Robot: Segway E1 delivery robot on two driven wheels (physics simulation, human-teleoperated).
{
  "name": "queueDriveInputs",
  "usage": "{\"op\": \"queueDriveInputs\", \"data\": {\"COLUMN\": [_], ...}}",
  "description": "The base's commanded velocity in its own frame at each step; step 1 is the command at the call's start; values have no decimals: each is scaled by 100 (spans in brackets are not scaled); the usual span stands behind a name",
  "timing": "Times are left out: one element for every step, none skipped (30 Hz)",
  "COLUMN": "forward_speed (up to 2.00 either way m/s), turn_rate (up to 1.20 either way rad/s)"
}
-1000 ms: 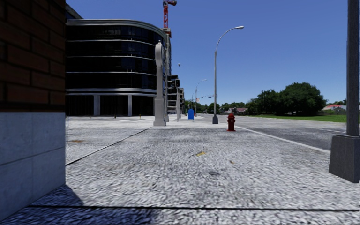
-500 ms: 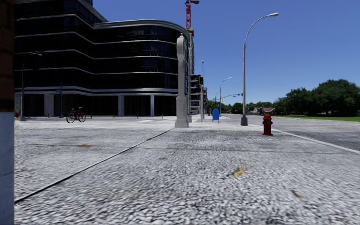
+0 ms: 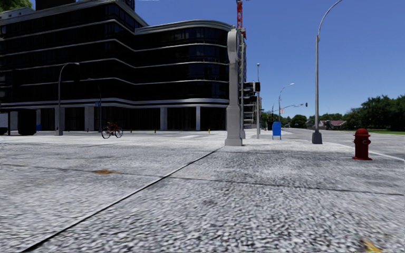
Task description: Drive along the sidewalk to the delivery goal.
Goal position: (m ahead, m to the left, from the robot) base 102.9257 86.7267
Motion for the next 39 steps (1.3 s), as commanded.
{"op": "queueDriveInputs", "data": {"forward_speed": [200, 200, 200, 200, 200, 200, 200, 200, 200, 200, 200, 200, 200, 200, 200, 200, 200, 200, 200, 200, 200, 200, 200, 200, 200, 200, 200, 200, 200, 200, 200, 200, 200, 200, 200, 200, 200, 200, 200], "turn_rate": [39, 37, 27, 27, 0, 0, 0, 0, 0, 0, 0, 0, 0, 0, 0, 0, 0, 0, 0, 0, 0, 0, 0, 0, 0, 0, 0, 0, 0, 0, 0, 0, 0, 0, 0, 0, 0, 0, 0]}}
